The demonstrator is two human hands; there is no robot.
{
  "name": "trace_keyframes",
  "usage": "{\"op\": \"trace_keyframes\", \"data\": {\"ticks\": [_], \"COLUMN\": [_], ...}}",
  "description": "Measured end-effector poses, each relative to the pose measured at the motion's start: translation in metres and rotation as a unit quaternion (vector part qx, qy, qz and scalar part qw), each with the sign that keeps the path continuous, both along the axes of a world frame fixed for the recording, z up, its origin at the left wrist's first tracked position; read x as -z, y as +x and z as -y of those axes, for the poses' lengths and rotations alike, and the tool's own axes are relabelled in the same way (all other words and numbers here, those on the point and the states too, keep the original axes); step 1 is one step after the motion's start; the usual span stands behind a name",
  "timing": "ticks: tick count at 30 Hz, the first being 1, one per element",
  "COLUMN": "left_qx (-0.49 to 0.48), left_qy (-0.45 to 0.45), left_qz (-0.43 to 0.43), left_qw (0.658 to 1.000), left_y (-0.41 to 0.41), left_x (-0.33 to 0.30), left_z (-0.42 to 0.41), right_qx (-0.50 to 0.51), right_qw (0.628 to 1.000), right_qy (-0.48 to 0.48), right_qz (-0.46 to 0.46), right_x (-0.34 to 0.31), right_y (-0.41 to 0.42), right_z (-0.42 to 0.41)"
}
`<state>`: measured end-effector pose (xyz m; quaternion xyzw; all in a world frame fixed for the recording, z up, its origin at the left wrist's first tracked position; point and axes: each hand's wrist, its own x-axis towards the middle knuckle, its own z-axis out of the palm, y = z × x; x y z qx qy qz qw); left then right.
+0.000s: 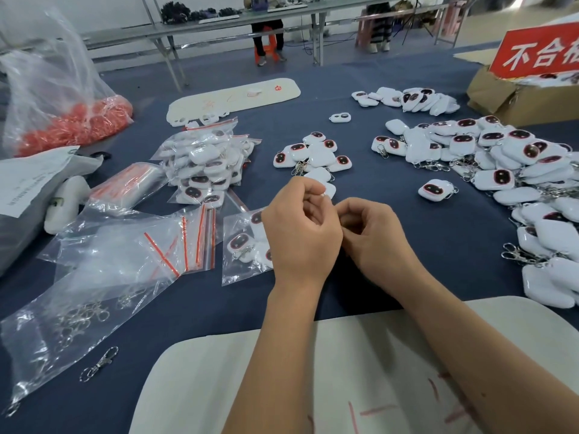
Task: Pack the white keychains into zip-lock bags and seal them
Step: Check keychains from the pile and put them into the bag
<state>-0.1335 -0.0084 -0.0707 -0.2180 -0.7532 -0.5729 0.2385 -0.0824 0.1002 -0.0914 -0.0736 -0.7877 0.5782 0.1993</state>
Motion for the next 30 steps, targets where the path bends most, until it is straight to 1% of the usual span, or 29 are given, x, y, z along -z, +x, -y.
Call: {"op": "trace_keyframes", "data": {"ticks": [3,5,8,11,12,13,14,15,16,17,18,19,21,22,23,24,26,27,28,30], "left_qx": [0.009,0.006,-0.003,-0.004,-0.008,-0.013,-0.014,-0.010,-0.002,0.012,0.030,0.052,0.103,0.124,0.141,0.155,0.173,0.175,0.175,0.176], "left_qy": [0.006,0.009,0.017,0.018,0.019,0.024,0.032,0.040,0.041,0.034,0.019,-0.003,-0.064,-0.102,-0.137,-0.163,-0.192,-0.196,-0.192,-0.165], "left_qz": [-0.005,-0.009,-0.015,-0.010,-0.011,-0.013,-0.015,-0.014,-0.007,0.007,0.029,0.054,0.089,0.088,0.082,0.076,0.071,0.070,0.074,0.099], "left_qw": [1.000,1.000,1.000,1.000,1.000,1.000,0.999,0.999,0.999,0.999,0.999,0.997,0.989,0.983,0.977,0.971,0.964,0.962,0.963,0.966], "left_y": [0.002,0.002,0.002,0.001,0.001,0.001,0.001,0.000,0.000,0.000,0.000,0.000,0.000,0.000,0.001,0.003,0.006,0.007,0.008,0.006], "left_x": [0.000,-0.001,0.000,0.000,0.000,0.000,0.000,0.001,0.002,0.005,0.008,0.011,0.018,0.021,0.023,0.025,0.027,0.027,0.027,0.027], "left_z": [-0.001,-0.001,-0.001,-0.001,-0.001,-0.001,-0.002,-0.003,-0.005,-0.007,-0.009,-0.010,-0.013,-0.014,-0.016,-0.018,-0.021,-0.022,-0.022,-0.021], "right_qx": [-0.068,-0.110,-0.122,-0.128,-0.139,-0.149,-0.146,-0.118,-0.064,0.009,0.090,0.170,0.299,0.338,0.354,0.352,0.309,0.282,0.258,0.237], "right_qw": [0.996,0.993,0.992,0.983,0.981,0.983,0.988,0.993,0.995,0.995,0.993,0.984,0.945,0.919,0.897,0.882,0.866,0.862,0.864,0.883], "right_qy": [-0.039,-0.038,0.033,0.118,0.121,0.095,0.040,-0.021,-0.072,-0.091,-0.069,-0.016,0.132,0.204,0.261,0.293,0.305,0.317,0.334,0.349], "right_qz": [-0.039,-0.031,0.020,0.058,0.058,0.045,0.026,0.006,-0.014,-0.033,-0.045,-0.049,-0.032,-0.004,0.044,0.113,0.247,0.278,0.275,0.204], "right_x": [-0.005,-0.007,-0.007,-0.007,-0.007,-0.007,-0.009,-0.010,-0.011,-0.010,-0.010,-0.009,-0.008,-0.006,-0.005,-0.003,-0.005,-0.004,-0.002,0.003], "right_y": [0.004,0.005,0.004,0.003,0.003,0.004,0.005,0.005,0.005,0.005,0.005,0.005,0.009,0.011,0.011,0.011,0.008,0.006,0.005,0.005], "right_z": [0.001,-0.001,-0.005,-0.007,-0.007,-0.006,-0.005,-0.004,-0.006,-0.011,-0.016,-0.024,-0.041,-0.049,-0.057,-0.064,-0.070,-0.071,-0.071,-0.069]}}
